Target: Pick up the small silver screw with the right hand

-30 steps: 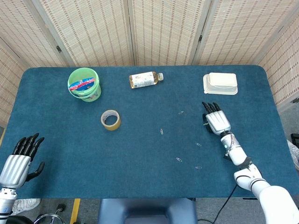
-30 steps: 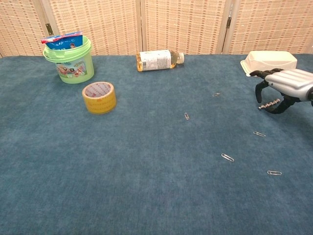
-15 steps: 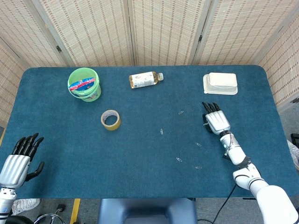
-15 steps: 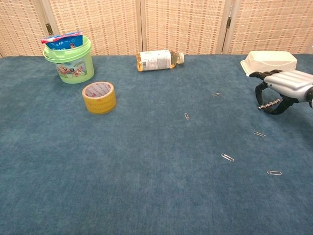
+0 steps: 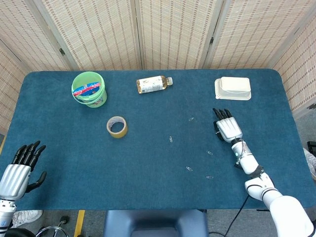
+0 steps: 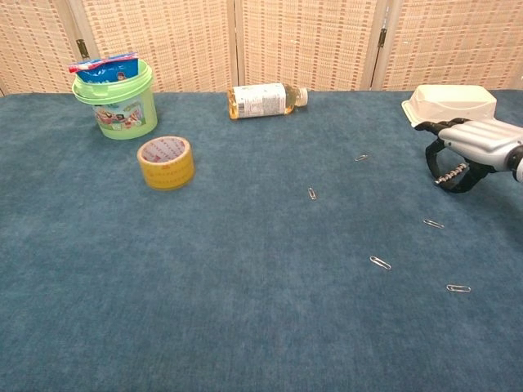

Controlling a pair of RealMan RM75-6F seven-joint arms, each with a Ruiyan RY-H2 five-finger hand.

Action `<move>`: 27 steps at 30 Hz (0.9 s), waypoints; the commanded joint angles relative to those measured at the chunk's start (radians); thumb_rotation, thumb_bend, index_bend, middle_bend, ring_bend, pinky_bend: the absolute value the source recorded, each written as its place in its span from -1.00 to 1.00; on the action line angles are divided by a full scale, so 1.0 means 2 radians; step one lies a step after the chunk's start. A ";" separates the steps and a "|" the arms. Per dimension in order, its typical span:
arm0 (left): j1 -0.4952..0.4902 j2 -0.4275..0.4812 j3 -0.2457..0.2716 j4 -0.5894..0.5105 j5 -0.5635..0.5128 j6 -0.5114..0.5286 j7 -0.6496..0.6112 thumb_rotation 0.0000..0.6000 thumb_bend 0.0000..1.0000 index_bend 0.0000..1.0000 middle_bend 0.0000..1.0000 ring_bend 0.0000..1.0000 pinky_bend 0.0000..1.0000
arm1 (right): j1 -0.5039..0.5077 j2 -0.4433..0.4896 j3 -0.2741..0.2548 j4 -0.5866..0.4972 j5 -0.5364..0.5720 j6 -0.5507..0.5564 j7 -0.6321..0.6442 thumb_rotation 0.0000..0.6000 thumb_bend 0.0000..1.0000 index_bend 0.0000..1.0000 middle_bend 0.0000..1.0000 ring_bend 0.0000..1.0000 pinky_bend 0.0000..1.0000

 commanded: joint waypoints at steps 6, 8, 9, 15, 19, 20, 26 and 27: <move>0.001 0.000 0.001 0.005 0.005 0.005 -0.008 1.00 -0.06 -1.00 -0.93 -0.92 -0.84 | 0.001 -0.001 0.001 -0.001 0.002 0.004 -0.003 1.00 -0.23 0.19 -0.99 -1.00 -1.00; 0.001 -0.001 0.001 0.005 0.006 0.006 -0.007 1.00 -0.06 -1.00 -0.93 -0.92 -0.84 | 0.000 0.002 0.001 -0.005 0.001 0.010 -0.003 1.00 -0.23 0.20 -0.98 -1.00 -1.00; 0.001 -0.001 0.001 0.006 0.006 0.006 -0.007 1.00 -0.06 -1.00 -0.93 -0.92 -0.84 | 0.000 0.004 0.001 -0.009 0.000 0.016 -0.003 1.00 -0.23 0.20 -0.98 -1.00 -1.00; 0.000 -0.003 0.001 0.006 0.006 0.005 -0.004 1.00 -0.06 -1.00 -0.93 -0.92 -0.84 | -0.005 0.025 0.006 -0.044 -0.001 0.047 -0.006 1.00 -0.23 0.20 -0.98 -1.00 -1.00; 0.000 -0.004 0.001 0.006 0.006 0.005 0.000 1.00 -0.06 -1.00 -0.93 -0.92 -0.84 | -0.009 0.041 0.010 -0.072 0.001 0.061 -0.016 1.00 -0.23 0.21 -0.97 -1.00 -1.00; 0.000 -0.004 0.001 0.006 0.006 0.004 0.001 1.00 -0.06 -1.00 -0.93 -0.92 -0.84 | -0.010 0.044 0.010 -0.078 0.002 0.063 -0.018 1.00 -0.23 0.21 -0.97 -1.00 -1.00; 0.000 -0.006 0.001 0.005 0.007 0.005 0.005 1.00 -0.06 -1.00 -0.93 -0.92 -0.84 | -0.015 0.060 0.013 -0.108 0.005 0.074 -0.032 1.00 -0.23 0.23 -0.96 -1.00 -1.00; 0.000 -0.006 0.001 0.006 0.006 0.005 0.005 1.00 -0.06 -1.00 -0.93 -0.92 -0.84 | -0.016 0.062 0.014 -0.112 0.006 0.076 -0.033 1.00 -0.23 0.23 -0.95 -1.00 -1.00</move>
